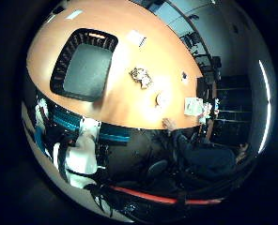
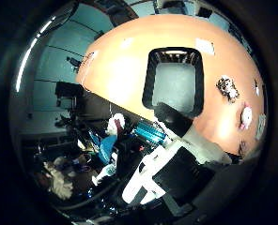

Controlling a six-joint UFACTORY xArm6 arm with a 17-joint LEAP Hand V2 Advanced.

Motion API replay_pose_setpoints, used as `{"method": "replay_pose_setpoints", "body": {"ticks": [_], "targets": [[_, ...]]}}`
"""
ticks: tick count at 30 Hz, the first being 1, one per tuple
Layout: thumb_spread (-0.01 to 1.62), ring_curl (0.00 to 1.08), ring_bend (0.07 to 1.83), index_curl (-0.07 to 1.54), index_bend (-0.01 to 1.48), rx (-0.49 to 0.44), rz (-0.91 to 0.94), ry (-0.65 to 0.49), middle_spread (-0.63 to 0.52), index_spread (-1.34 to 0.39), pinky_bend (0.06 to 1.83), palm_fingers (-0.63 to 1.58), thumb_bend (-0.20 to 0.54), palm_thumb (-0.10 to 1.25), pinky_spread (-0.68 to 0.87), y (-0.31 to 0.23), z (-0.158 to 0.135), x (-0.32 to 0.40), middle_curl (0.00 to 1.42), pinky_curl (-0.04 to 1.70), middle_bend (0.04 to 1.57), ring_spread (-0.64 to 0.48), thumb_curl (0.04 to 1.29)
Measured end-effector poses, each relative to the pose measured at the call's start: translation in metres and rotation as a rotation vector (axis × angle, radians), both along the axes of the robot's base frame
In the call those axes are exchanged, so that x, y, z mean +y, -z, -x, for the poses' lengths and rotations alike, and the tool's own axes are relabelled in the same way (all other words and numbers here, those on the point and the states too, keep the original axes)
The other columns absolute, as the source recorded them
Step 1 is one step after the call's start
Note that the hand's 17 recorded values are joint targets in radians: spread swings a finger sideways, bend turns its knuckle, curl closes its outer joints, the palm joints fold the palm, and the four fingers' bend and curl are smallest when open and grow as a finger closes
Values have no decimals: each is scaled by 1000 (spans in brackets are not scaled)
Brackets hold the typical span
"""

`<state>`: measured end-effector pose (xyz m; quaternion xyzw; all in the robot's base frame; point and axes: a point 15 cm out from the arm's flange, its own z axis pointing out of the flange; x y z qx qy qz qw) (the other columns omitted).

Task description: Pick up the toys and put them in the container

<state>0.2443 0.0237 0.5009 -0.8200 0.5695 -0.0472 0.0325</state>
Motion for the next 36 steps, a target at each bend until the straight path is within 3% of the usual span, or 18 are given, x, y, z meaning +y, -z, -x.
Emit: {"method": "replay_pose_setpoints", "body": {"ticks": [11, 26, 36], "targets": [[1110, 180, 289, 357, 185, -7, 14, 79, -114, -440, 197, 372, -20, 665, 387, 0, -35, -45, 341, 215, 192, 82, 287], [1107, 205, 273, 351, 179, 20, 34, 358, -115, -438, 191, 363, -20, 657, 385, 18, -70, -250, 338, 237, 197, 83, 285], [1099, 216, 255, 316, 161, 1, 44, 516, -85, -408, 221, 287, -29, 561, 387, 72, -93, -373, 334, 272, 189, 121, 272]]}}
